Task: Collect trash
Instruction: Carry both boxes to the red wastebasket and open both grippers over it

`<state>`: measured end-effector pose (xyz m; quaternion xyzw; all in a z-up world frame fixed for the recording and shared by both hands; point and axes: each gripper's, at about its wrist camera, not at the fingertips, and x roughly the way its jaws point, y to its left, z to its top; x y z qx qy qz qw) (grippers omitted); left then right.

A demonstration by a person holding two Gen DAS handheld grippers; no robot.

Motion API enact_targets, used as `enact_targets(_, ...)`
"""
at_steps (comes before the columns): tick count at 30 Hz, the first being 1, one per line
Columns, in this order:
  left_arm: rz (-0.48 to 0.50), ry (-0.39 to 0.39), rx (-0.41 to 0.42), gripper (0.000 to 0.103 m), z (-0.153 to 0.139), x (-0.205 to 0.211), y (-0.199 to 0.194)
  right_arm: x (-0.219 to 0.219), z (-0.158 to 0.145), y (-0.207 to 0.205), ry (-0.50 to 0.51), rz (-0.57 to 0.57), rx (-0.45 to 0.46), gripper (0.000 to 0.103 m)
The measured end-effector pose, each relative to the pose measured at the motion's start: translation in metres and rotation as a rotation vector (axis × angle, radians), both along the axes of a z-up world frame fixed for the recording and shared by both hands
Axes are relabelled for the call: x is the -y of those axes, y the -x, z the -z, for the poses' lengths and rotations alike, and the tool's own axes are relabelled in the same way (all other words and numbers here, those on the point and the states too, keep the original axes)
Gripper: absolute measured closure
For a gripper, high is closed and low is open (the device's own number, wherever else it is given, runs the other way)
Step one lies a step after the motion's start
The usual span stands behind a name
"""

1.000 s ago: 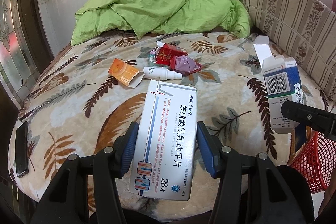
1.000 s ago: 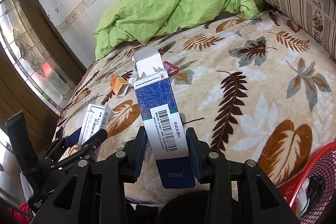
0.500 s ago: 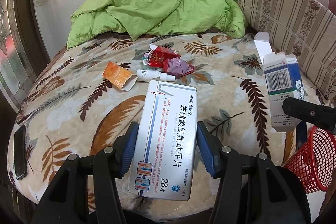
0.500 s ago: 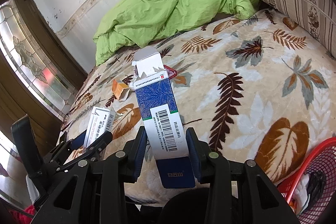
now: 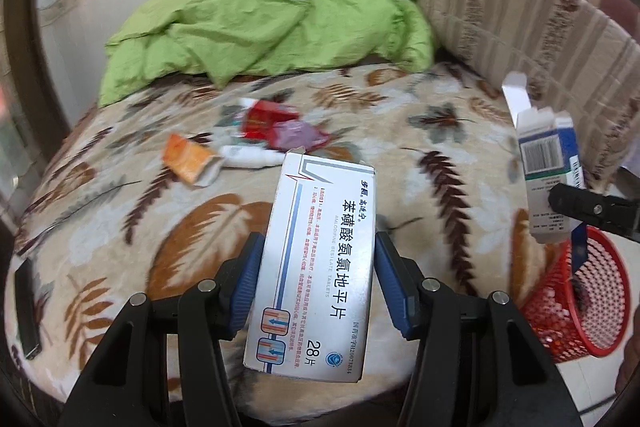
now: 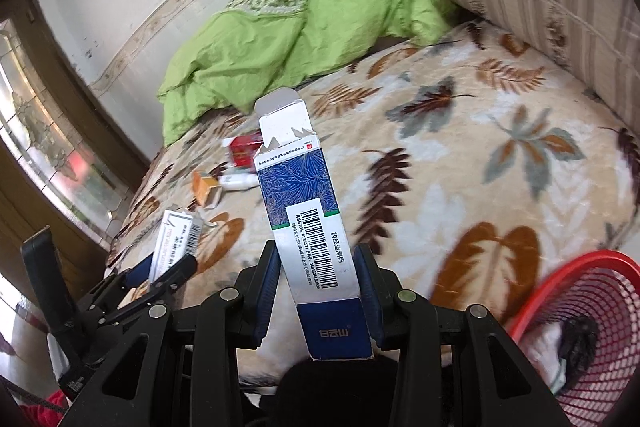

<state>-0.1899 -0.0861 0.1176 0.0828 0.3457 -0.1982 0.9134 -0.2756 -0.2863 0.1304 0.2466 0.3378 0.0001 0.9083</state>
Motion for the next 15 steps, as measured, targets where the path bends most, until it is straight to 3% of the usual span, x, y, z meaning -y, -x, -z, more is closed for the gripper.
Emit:
enact_targets(7,0.169,0.025,-0.039,0.049,-0.005,0.043,0.014,0.052,0.011,0.047,-0.044,0.155,-0.048,0.063)
enact_targets(15,0.416,0.036,-0.106,0.049,-0.017,0.119,0.043,0.111,0.013,0.111,-0.052,0.349,-0.099,0.063)
